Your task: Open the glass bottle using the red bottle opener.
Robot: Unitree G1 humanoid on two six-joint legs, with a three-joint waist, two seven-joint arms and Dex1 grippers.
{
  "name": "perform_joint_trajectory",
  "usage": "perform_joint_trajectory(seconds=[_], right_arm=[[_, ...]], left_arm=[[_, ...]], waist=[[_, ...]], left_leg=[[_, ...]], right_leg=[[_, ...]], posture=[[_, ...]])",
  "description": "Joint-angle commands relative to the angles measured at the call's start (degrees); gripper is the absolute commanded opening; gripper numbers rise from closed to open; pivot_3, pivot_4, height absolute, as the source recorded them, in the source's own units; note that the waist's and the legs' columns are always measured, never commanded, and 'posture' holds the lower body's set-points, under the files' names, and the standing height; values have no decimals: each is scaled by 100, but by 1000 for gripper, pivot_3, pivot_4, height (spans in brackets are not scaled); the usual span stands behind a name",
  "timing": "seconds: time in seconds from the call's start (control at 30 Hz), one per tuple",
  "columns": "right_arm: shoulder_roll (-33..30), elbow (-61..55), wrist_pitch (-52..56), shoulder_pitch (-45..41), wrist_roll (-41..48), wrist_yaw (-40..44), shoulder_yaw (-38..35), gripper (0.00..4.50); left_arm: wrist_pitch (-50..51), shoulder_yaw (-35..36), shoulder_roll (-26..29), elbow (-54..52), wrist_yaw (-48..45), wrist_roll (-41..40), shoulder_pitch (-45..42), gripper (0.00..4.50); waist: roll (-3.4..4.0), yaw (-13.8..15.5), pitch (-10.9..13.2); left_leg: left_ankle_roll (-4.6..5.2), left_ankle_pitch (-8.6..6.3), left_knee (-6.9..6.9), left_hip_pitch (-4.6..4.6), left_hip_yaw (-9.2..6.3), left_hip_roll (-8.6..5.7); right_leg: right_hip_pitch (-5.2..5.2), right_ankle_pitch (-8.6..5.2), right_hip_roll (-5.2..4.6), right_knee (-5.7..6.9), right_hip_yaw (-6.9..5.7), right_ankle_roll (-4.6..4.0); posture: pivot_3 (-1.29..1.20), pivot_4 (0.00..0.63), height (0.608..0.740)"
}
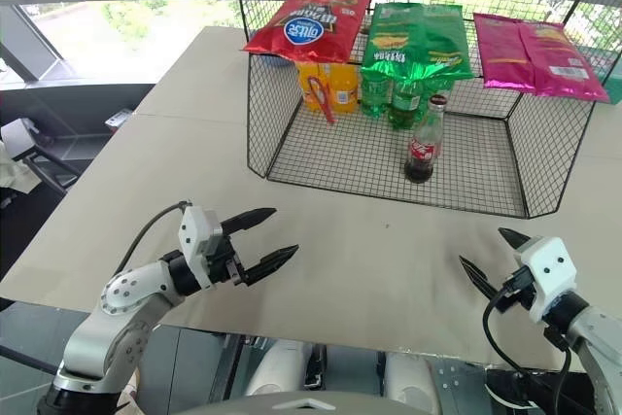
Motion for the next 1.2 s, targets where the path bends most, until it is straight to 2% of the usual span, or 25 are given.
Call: perform_joint_trajectory(seconds=[0.03, 0.13, 0.43, 0.67, 0.97, 1.1, 1.13, 1.2], right_arm=[[163, -424, -398, -132, 233, 99, 5, 4500], [537, -995, -1125, -475, 425, 294, 498, 4500], [649, -1452, -1250, -645, 464, 387, 1172, 4500], [591, -1644, -1149, -661, 487, 287, 1295, 4500], [618, -1809, -1036, -658, 271, -26, 1481, 4500], [606, -1842, -1014, -628, 243, -116, 1465, 4500], [595, -1849, -1001, -615, 243, -138, 1439, 4500], [579, -1860, -989, -587, 241, -170, 1401, 4500]], left_arm=[[87, 160, -189, -190, 416, -77, -327, 4457], [540, 369, -559, 30, 1196, -218, -1087, 4457], [1201, -15, -1104, 804, 1929, 60, -2640, 4457], [1099, -216, -1606, 1894, 2202, 440, -3705, 4457], [170, -174, -1999, 3460, 2418, 1073, -4763, 4457], [-417, -188, -2051, 4108, 2060, 1141, -5092, 3406], [-494, -210, -2039, 4205, 1994, 1170, -5130, 2833], [-633, -231, -2036, 4302, 1899, 1220, -5152, 2190]], waist=[[0, 0, 0], [0, 12, 9], [-9, 25, 8], [-11, 2, 10], [-14, 8, 11], [-17, 8, 13], [-17, 6, 13], [-17, 1, 13]], left_leg=[[0, 0, 0, 0, 0, 0], [1, 1, 4, -4, -11, 0], [1, 1, 5, -9, -6, -13], [1, 1, 5, -2, -6, -16], [1, 2, 5, -5, -9, -19], [1, 2, 6, -6, -8, -23], [1, 2, 6, -6, -8, -23], [1, 2, 6, -6, -7, -22]], right_leg=[[0, 0, 0, 0, 0, 0], [0, -1, 6, 1, -4, 3], [4, 12, 32, -1, 2, 27], [7, 12, 37, 2, 3, 27], [6, 13, 44, 2, 3, 27], [7, 13, 43, 1, 2, 27], [6, 13, 43, 1, 2, 27], [6, 13, 44, 1, 2, 27]], posture=[[0, 150, 740], [0, 150, 740], [0, 150, 740], [0, 150, 740], [0, 150, 740], [0, 150, 740], [0, 150, 740], [0, 150, 740]])
